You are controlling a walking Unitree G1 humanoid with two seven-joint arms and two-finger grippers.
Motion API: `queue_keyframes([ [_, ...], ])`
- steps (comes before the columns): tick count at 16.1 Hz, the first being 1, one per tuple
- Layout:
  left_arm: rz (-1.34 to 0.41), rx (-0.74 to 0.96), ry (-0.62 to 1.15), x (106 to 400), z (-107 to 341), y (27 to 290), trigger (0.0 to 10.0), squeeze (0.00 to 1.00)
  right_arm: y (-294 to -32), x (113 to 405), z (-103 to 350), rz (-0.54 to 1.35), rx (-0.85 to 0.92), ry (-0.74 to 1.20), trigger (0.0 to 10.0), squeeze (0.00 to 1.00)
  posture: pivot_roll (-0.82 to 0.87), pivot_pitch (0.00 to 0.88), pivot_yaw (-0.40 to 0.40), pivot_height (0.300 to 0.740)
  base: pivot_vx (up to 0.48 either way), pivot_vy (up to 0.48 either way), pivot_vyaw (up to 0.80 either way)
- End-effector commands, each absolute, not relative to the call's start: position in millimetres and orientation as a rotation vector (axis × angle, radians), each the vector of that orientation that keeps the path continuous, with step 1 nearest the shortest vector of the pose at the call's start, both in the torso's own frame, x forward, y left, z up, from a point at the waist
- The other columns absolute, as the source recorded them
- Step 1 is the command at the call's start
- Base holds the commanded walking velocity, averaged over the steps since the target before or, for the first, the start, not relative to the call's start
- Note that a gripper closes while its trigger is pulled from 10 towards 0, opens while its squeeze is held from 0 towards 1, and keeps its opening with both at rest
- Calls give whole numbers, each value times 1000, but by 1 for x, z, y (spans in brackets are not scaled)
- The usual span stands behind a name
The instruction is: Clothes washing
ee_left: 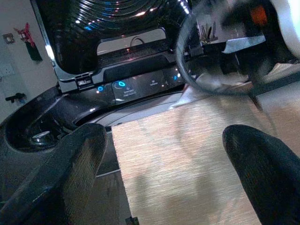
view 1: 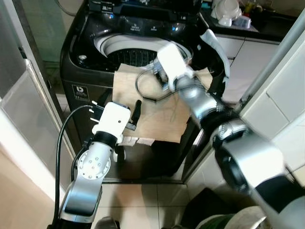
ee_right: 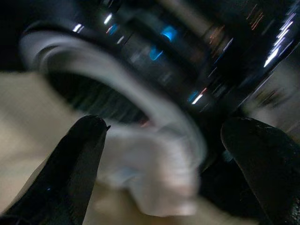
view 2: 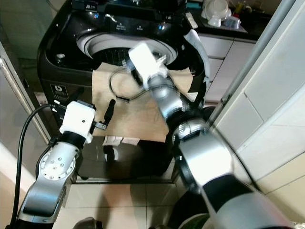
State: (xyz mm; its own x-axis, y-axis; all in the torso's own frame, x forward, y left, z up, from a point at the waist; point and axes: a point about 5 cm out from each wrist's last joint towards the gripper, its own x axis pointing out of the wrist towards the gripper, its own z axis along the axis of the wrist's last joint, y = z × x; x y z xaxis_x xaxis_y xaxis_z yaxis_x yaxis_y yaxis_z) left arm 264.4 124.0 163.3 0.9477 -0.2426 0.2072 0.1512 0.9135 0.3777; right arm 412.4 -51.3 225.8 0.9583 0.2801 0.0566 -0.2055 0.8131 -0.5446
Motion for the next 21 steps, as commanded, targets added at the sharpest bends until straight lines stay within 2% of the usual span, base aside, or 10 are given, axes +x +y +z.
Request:
queue_keyframes([
  [1,-212,365,-276,263,168,120,10000,0,-58,415,236,220,-618,-177,10000,0,134,0,-139,740,0,0,0],
  [2,-222,364,-278,265,168,118,10000,0,-60,418,268,153,-678,-303,10000,0,130,0,-137,740,0,0,0],
  [3,-225,364,-278,265,168,117,10000,0,-63,419,280,113,-691,-352,10000,0,130,0,-138,740,0,0,0],
  [4,-224,363,-279,265,168,116,10000,0,-67,420,284,95,-646,-354,10000,0,132,0,-143,740,0,0,0],
  [6,-212,359,-271,264,167,118,10000,0,-74,420,288,108,-427,-349,10000,0,126,0,-145,740,0,0,0],
  [7,-197,372,-262,265,165,119,10000,0,-83,420,278,128,-225,-327,10000,0,113,0,-142,740,0,0,0],
  [10,-174,380,-246,268,163,123,10000,0,-102,414,258,106,-115,-377,10000,0,80,0,-123,740,0,0,0],
  [11,-170,362,-230,273,161,125,10000,0,-119,395,218,105,-94,-408,10000,0,46,0,-105,740,0,0,0],
  [16,-162,310,-174,289,152,123,10000,0,-116,356,147,181,-75,-300,10000,0,-30,0,-54,740,0,0,0],
  [21,-162,243,-171,297,155,123,10000,0,-105,346,142,245,-21,-259,10000,0,-14,0,-58,740,0,58,0],
])
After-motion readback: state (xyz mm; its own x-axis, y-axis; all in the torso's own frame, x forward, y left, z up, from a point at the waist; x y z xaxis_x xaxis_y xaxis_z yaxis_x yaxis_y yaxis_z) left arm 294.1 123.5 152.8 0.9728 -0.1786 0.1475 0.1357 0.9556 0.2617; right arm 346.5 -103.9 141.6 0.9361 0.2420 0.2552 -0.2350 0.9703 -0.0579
